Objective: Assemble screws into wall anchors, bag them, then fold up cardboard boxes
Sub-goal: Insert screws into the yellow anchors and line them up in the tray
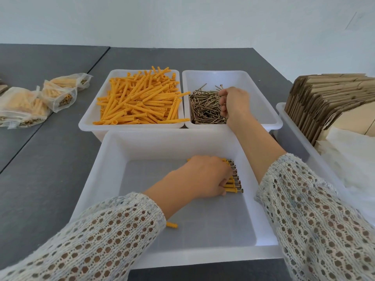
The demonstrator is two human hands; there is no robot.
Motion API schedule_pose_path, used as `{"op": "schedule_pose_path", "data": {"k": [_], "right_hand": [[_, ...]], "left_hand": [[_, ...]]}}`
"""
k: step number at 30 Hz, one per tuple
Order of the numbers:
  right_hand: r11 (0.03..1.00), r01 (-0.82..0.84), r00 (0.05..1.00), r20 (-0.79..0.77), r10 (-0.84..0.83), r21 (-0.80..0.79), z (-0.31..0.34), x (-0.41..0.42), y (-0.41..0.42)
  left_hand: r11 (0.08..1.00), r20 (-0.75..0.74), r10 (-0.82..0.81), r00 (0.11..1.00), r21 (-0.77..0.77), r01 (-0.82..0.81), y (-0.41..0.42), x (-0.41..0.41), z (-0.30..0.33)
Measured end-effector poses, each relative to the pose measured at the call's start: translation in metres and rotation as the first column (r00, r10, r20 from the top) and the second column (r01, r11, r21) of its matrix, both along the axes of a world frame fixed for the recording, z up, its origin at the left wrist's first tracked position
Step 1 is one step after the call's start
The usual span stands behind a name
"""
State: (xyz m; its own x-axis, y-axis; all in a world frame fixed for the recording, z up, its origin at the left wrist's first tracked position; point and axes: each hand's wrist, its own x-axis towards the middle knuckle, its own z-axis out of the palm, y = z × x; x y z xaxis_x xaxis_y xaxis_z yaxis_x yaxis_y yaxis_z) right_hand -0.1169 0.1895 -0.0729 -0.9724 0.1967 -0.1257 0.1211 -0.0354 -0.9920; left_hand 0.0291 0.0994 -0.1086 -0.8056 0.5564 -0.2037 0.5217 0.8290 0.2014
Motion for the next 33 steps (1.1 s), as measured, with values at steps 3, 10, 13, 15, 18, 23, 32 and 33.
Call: {"op": "schedule_pose_path", "data": {"k": [3,10,13,15,18,23,32,33], "right_hand": [[0.999,-0.010,1.000,-0.005,0.010,0.031,-0.001,0.000,-0.001],[0.993,-0.017,1.000,-0.024,0.020,0.119,-0.003,-0.002,-0.002],[0.981,-0.038,0.999,-0.020,0.043,0.190,-0.006,-0.002,-0.002],[0.966,-0.051,0.998,-0.026,0.059,0.254,-0.008,-0.003,-0.003],[0.919,-0.058,0.992,-0.079,0.097,0.391,-0.011,-0.002,-0.005],[0.887,-0.055,0.990,-0.092,0.109,0.458,-0.012,-0.002,-0.006],[0.774,-0.110,0.990,-0.002,0.142,0.623,-0.017,-0.008,-0.006],[0.727,-0.133,0.986,0.017,0.164,0.673,-0.018,-0.008,-0.006]], "left_hand": [[1.000,0.005,0.000,1.000,0.024,0.000,-0.001,-0.002,-0.003],[0.999,0.005,-0.011,1.000,0.051,0.010,-0.003,-0.006,-0.006],[0.993,-0.087,0.003,0.996,0.117,0.007,-0.005,-0.007,0.002],[0.979,-0.204,0.043,0.978,0.204,0.000,-0.008,-0.009,0.013],[0.921,-0.391,0.155,0.907,0.391,0.011,-0.018,-0.010,0.032],[0.865,-0.590,0.434,0.681,0.484,-0.133,-0.050,-0.019,0.048],[0.817,-0.495,0.576,0.651,0.326,-0.475,-0.085,-0.038,0.027],[0.816,-0.498,0.577,0.647,0.326,-0.477,-0.085,-0.040,0.026]]}}
